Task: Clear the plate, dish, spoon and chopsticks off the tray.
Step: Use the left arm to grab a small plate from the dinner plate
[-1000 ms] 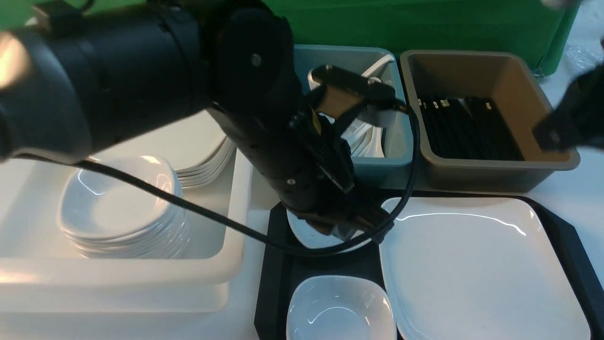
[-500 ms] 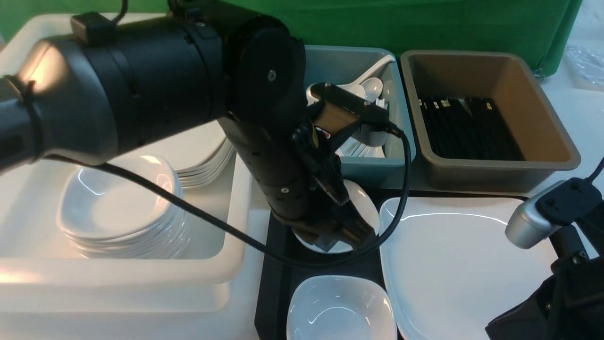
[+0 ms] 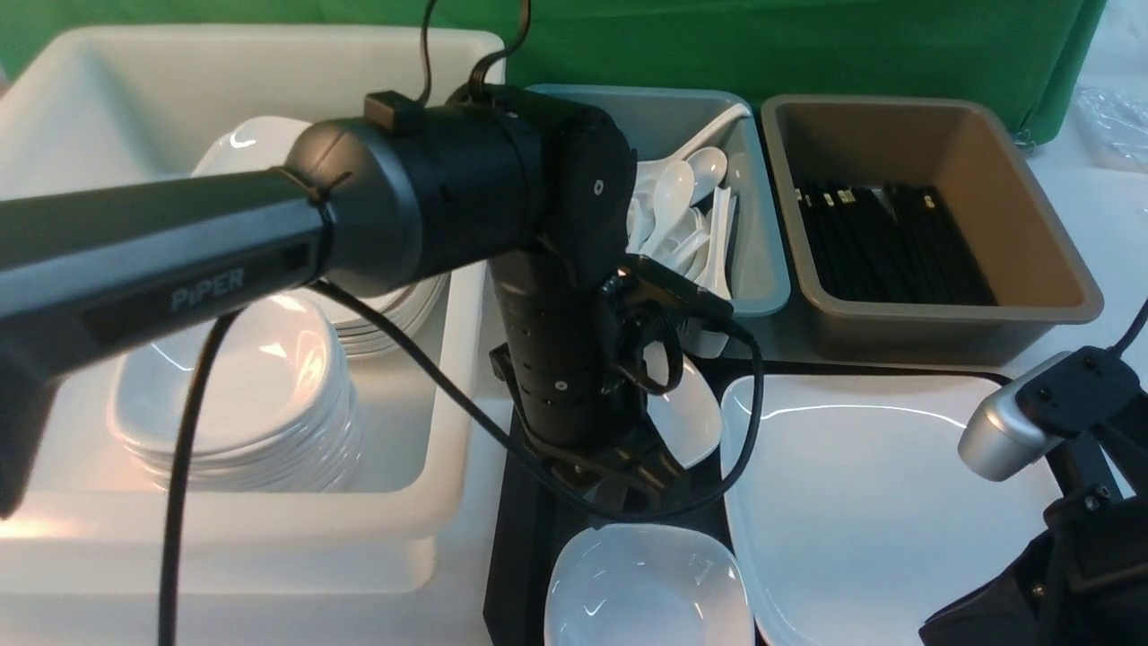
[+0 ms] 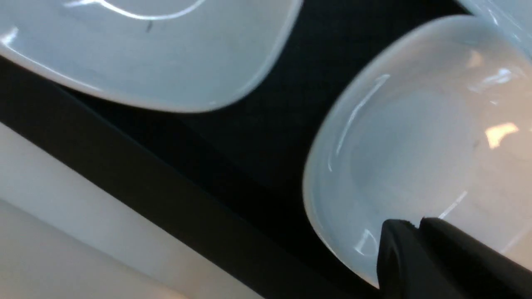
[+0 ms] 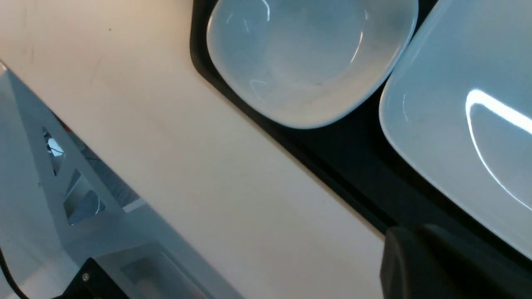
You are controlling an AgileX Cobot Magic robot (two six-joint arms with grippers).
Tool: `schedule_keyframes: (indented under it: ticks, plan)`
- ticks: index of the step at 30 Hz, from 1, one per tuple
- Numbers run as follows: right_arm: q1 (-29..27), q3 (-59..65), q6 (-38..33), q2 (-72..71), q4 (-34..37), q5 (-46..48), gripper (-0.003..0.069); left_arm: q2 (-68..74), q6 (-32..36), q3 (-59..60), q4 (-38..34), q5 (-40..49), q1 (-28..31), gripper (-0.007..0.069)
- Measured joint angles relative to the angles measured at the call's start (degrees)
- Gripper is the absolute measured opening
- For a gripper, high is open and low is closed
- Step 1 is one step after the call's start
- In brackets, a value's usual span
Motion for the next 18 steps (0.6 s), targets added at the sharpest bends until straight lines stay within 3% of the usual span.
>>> schedule_keyframes:
  ticks: [5, 11, 18]
  plan:
    - [0.00, 0.07, -0.07, 0.00, 0.00, -0.43, 0.0059, 1.50, 1.81, -0.06, -0.51, -4.12, 0.12, 0.0022]
    - [0.00, 0.07, -0.14, 0.00, 0.05, -2.12, 0.0065, 2.36, 4.87, -0.17, -0.51, -7.91, -0.33, 0.0101]
    - [0.00, 0.07, -0.38, 0.00, 0.16, -4.28, 0.0072, 4.40, 5.11, -0.17, 1.09, -7.06, -0.53, 0.0328]
